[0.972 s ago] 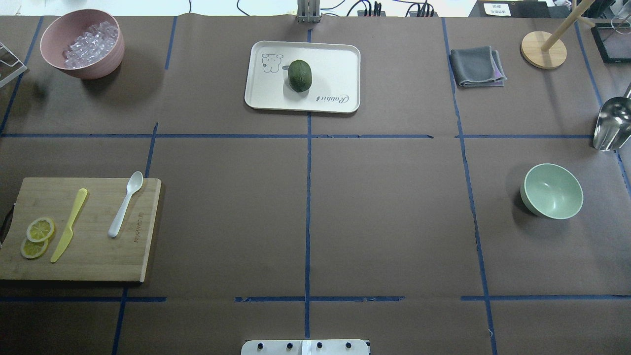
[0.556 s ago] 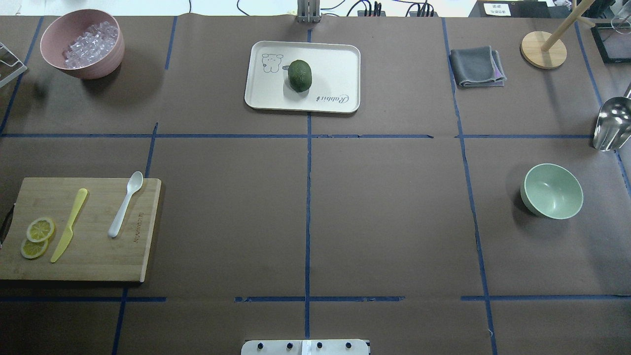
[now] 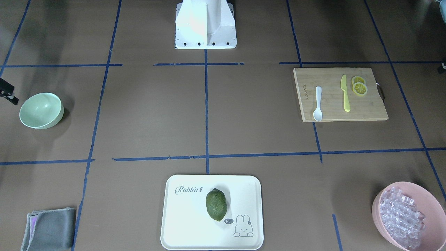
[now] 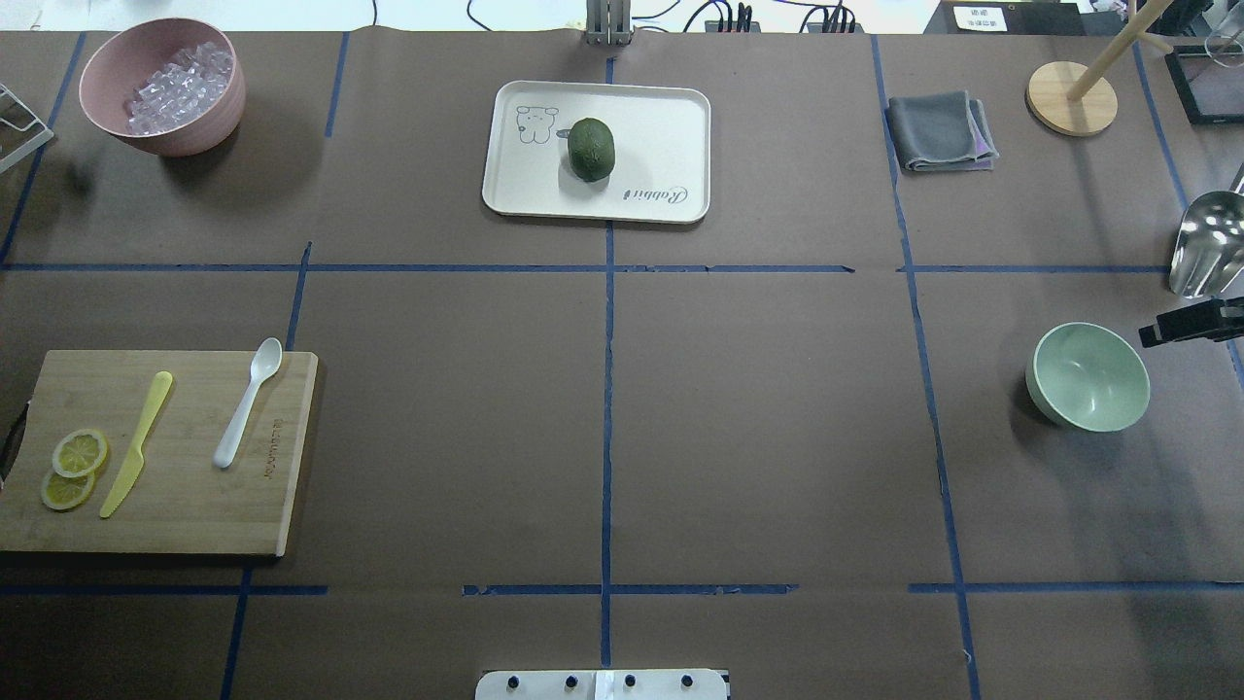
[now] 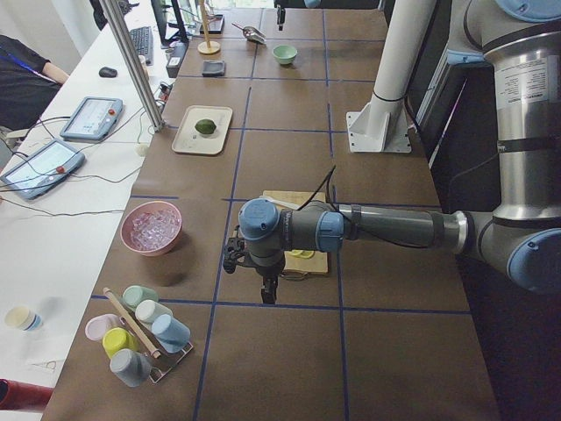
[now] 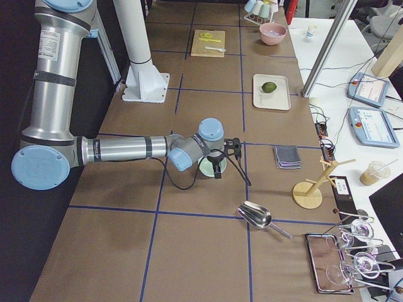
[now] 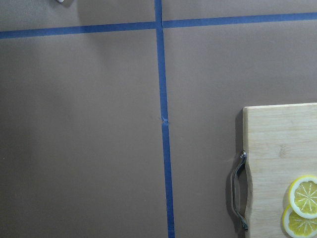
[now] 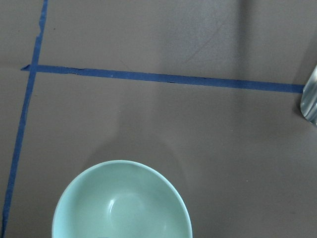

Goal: Place spoon in bowl
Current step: 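Lower the right gripper onto the green bowl rim and grasp it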

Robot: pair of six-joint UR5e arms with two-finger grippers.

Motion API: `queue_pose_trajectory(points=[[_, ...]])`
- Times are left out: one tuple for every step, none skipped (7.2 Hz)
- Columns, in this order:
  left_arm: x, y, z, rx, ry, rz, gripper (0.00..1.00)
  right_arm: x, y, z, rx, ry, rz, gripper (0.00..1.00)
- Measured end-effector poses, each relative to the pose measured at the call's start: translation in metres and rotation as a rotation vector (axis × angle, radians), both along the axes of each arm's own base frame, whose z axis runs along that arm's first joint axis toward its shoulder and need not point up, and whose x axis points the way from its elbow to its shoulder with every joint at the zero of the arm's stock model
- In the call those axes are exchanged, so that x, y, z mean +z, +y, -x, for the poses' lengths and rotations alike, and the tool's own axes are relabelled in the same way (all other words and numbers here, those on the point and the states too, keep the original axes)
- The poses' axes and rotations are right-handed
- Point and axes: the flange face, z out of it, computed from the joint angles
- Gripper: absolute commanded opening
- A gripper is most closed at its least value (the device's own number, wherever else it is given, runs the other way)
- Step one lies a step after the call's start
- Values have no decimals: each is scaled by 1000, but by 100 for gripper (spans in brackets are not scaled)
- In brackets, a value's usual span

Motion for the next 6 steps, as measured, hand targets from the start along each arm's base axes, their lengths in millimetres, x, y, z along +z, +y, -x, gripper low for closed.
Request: queue_pose_trajectory(points=[[0,0,0,0,0,-1,100,7,5,17,9,13,11,92],[-1,-1,0,0,0,-2,100,17,8,27,5,30,20,89],[-1,-1,0,0,0,-3,100,27,10,30,-5,45,26,82],[-2,-2,0,1,1,-6,100,38,13,31,-20,59,29,65],[-3,-3,-1,1,2,-8,100,47,14,31,-35,69,28,41],[-4,-3,-1,1,3,-10,100,53,14,31,-42,74,30,22]])
